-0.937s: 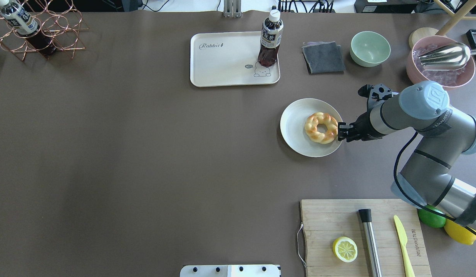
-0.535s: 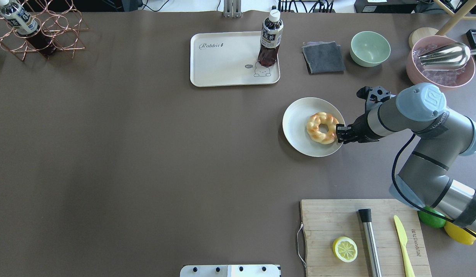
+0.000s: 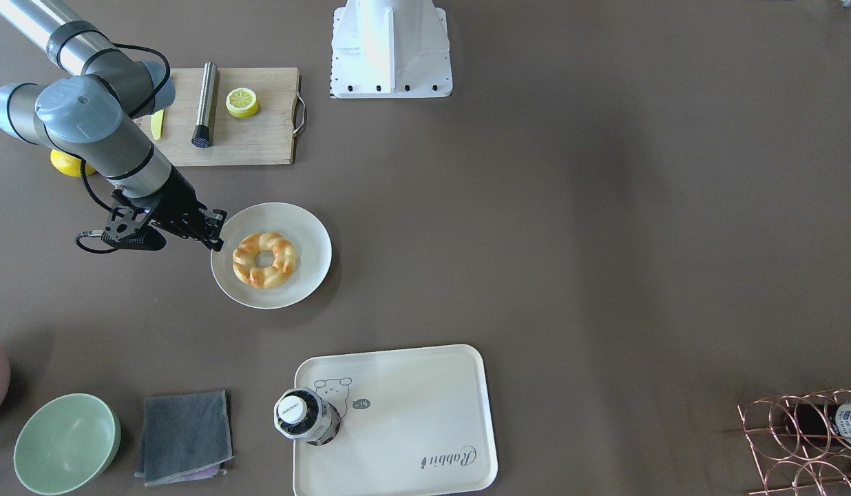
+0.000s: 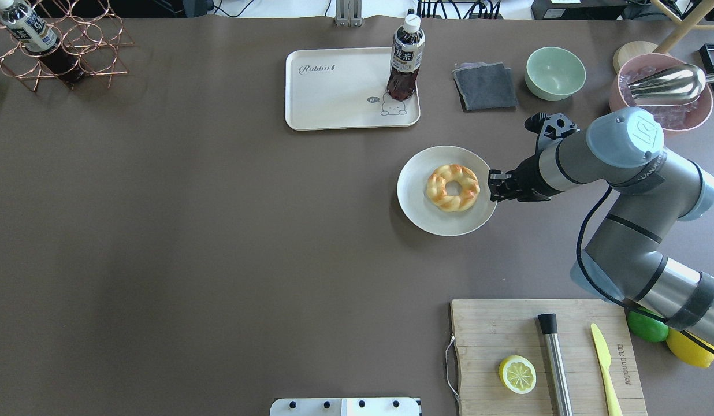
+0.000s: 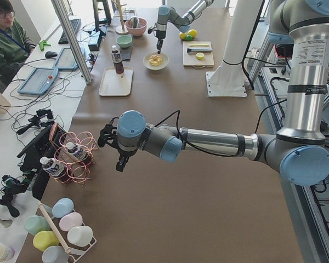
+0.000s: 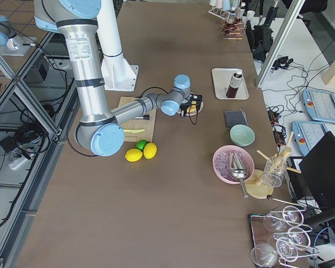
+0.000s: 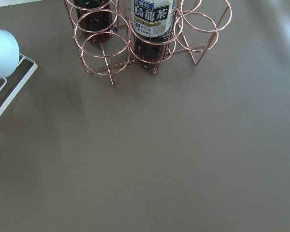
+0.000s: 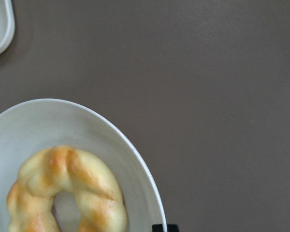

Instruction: Place donut on tray

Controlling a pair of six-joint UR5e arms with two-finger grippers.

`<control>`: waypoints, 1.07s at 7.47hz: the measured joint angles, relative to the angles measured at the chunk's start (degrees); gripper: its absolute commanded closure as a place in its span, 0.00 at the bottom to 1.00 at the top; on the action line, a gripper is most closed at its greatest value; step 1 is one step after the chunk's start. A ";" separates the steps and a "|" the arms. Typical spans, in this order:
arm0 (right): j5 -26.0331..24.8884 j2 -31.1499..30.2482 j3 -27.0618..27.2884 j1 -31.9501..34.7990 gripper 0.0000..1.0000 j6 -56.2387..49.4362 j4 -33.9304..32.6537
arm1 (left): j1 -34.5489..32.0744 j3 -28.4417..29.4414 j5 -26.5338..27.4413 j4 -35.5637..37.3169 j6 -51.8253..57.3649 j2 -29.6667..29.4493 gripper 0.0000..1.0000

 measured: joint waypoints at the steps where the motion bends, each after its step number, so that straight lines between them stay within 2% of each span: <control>1: 0.14 1.53 0.81 0.17 1.00 0.83 -0.03 | 0.00 -0.08 -0.02 0.03 -0.30 -0.10 0.02; 4: 0.28 8.98 1.73 -0.61 1.00 3.09 -1.49 | 0.76 -1.08 -2.74 -1.76 -12.00 -1.91 0.02; 6: -0.38 17.64 1.43 -3.05 1.00 3.90 -9.43 | 4.83 -1.96 -4.45 -6.47 -25.33 -3.84 0.02; 8: -3.88 25.05 0.23 -6.77 1.00 5.99 -16.10 | 12.24 -2.40 -4.03 -14.62 -41.00 -5.78 0.02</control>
